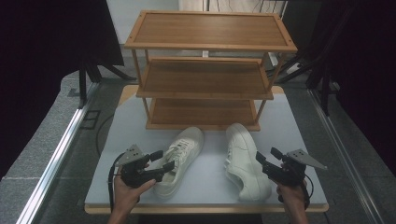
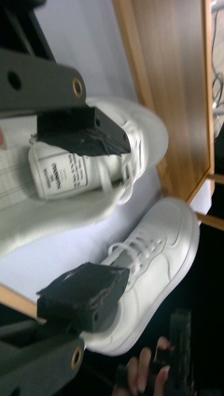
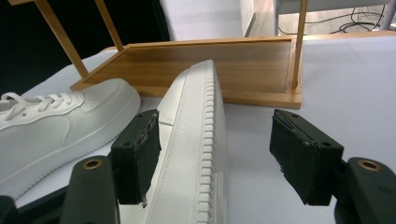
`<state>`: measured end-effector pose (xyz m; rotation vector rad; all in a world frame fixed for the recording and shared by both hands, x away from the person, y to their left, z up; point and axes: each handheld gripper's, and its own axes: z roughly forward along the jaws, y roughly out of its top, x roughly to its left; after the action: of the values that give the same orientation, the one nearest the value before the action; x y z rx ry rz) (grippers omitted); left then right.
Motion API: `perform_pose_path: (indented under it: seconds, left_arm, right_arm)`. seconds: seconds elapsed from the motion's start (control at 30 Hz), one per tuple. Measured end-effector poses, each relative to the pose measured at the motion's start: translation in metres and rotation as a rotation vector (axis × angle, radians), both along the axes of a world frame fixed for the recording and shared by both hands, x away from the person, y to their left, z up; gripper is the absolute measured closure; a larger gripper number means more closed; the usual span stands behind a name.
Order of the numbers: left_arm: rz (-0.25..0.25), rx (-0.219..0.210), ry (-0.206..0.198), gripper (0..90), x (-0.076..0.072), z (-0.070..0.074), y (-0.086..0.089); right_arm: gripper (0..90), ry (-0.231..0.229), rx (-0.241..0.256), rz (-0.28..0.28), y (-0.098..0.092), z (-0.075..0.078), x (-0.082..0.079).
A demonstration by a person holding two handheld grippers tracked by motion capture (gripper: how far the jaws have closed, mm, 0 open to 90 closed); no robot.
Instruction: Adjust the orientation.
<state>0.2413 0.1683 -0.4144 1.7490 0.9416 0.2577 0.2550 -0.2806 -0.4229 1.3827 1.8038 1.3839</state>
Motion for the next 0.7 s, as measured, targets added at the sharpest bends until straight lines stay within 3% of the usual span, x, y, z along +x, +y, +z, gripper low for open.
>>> perform_pose_path:
  seconds: [0.2, 0.3, 0.4, 0.53, 0.63, 0.7]
  left_arm:
    - [0.028, -0.024, 0.029, 29.6, 0.004, -0.004, 0.007]
    - [0.05, -0.03, 0.03, 26.6, 0.007, -0.004, 0.011]
    - [0.068, -0.044, 0.034, 26.0, 0.007, -0.004, 0.014]
    - [0.076, -0.044, 0.039, 25.7, 0.007, -0.005, 0.018]
    - [0.076, -0.036, 0.056, 25.2, 0.009, -0.008, 0.018]
    - [0.075, -0.036, 0.059, 25.2, 0.011, -0.008, 0.018]
  right_arm:
    - [33.3, -0.015, -0.032, -0.001, 0.007, 0.006, -0.009]
    - [36.0, -0.023, -0.058, 0.029, 0.018, 0.01, -0.013]
    - [41.5, -0.024, -0.077, 0.089, 0.031, 0.014, -0.017]
    - [46.9, 0.006, -0.155, 0.194, 0.05, 0.01, -0.023]
    - [50.6, 0.03, -0.173, 0.235, 0.059, 0.005, -0.023]
    - [52.5, 0.047, -0.163, 0.302, 0.066, 0.002, -0.025]
